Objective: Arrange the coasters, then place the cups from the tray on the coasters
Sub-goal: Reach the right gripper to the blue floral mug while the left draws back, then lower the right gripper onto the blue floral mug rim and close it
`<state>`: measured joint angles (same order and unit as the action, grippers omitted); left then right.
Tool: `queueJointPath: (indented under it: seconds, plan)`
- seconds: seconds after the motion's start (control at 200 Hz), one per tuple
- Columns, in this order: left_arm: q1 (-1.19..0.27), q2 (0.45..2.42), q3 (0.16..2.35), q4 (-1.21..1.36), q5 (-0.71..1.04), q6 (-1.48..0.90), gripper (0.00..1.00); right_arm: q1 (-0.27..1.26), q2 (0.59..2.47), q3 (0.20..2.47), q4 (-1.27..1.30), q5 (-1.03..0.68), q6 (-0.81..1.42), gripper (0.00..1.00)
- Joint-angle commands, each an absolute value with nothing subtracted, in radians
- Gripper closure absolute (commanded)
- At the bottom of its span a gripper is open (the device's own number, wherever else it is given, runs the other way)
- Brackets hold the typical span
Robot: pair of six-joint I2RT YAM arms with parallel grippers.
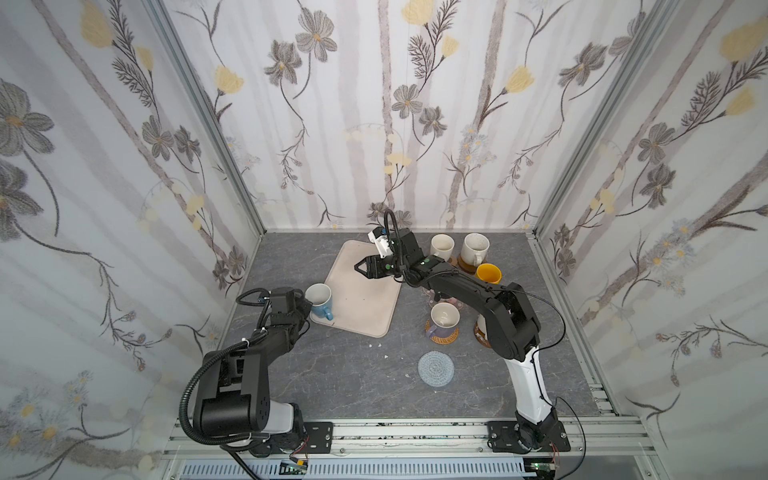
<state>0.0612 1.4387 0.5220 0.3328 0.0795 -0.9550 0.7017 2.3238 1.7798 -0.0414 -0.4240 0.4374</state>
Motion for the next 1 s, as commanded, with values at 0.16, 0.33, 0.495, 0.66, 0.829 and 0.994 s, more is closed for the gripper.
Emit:
queueJointPath:
  seconds: [0.16, 0.33, 0.495, 0.66, 0.829, 0.994]
  plan:
    - [-0.002, 1.497, 0.544, 0.407, 0.074, -0.964, 1.00, 0.700, 2.313, 1.788, -0.055, -0.402, 0.422, 0.34]
    - [-0.014, 1.501, 0.542, 0.418, 0.062, -0.978, 1.00, 0.703, 2.300, 1.787, -0.100, -0.367, 0.411, 0.29]
    - [-0.016, 1.419, 0.505, 0.414, 0.025, -0.998, 1.00, 0.723, 2.259, 1.740, -0.123, -0.259, 0.446, 0.26]
    - [-0.015, 1.266, 0.494, 0.331, -0.016, -0.993, 0.90, 0.761, 2.197, 1.640, -0.077, -0.164, 0.517, 0.27]
    - [-0.011, 1.078, 0.523, 0.209, -0.033, -0.932, 0.72, 0.814, 2.170, 1.584, -0.062, -0.086, 0.567, 0.25]
    - [0.003, 0.961, 0.572, 0.130, 0.027, -0.881, 0.61, 0.902, 2.183, 1.561, -0.034, -0.048, 0.606, 0.25]
